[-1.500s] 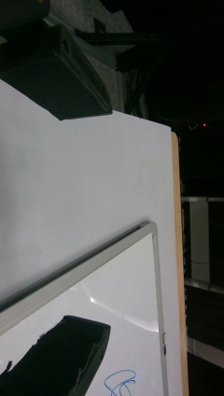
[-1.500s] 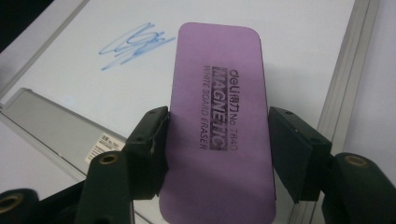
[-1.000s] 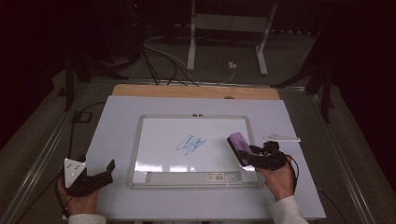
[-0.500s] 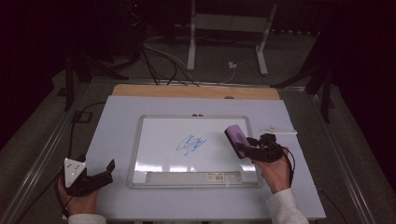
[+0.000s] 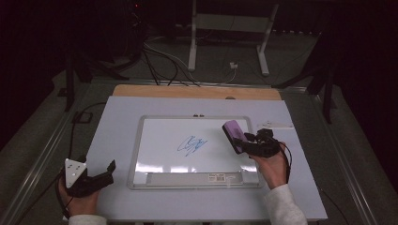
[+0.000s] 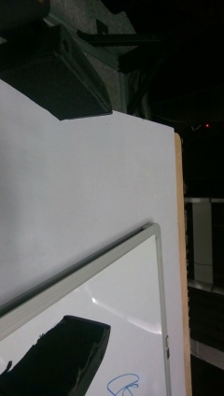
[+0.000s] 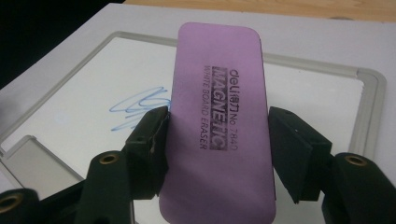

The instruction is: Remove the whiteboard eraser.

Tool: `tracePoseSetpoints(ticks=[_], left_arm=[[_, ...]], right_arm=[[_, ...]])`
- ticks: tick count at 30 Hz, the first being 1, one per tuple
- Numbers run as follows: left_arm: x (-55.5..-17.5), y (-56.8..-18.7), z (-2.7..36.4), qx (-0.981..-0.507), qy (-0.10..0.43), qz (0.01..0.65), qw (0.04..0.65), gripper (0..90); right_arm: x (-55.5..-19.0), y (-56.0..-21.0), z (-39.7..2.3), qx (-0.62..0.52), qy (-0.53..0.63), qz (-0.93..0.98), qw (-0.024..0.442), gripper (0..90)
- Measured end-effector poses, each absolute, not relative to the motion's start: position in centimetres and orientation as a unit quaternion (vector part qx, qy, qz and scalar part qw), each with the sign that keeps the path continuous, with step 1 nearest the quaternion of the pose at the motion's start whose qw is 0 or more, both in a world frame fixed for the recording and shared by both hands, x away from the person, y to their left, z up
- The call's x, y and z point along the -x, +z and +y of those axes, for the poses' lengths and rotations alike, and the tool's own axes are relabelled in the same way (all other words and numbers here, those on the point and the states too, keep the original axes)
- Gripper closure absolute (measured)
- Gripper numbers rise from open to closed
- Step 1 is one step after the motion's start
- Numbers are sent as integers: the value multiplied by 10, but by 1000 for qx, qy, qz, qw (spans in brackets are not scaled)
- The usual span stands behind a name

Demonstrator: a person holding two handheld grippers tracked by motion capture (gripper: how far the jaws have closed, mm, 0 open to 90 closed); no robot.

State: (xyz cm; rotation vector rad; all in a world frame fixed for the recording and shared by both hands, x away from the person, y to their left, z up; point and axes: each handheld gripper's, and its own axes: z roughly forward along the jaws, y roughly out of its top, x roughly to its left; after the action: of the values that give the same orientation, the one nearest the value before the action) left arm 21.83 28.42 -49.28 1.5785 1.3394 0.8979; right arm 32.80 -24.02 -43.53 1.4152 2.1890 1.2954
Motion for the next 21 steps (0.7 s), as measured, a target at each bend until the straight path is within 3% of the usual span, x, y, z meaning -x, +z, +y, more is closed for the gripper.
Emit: tracePoseSetpoints(ticks=[21], left_arm=[[-218, -492, 284, -632, 360, 535, 429, 6]], right_arm=[[-350, -432, -220, -466, 446, 753, 128, 412]])
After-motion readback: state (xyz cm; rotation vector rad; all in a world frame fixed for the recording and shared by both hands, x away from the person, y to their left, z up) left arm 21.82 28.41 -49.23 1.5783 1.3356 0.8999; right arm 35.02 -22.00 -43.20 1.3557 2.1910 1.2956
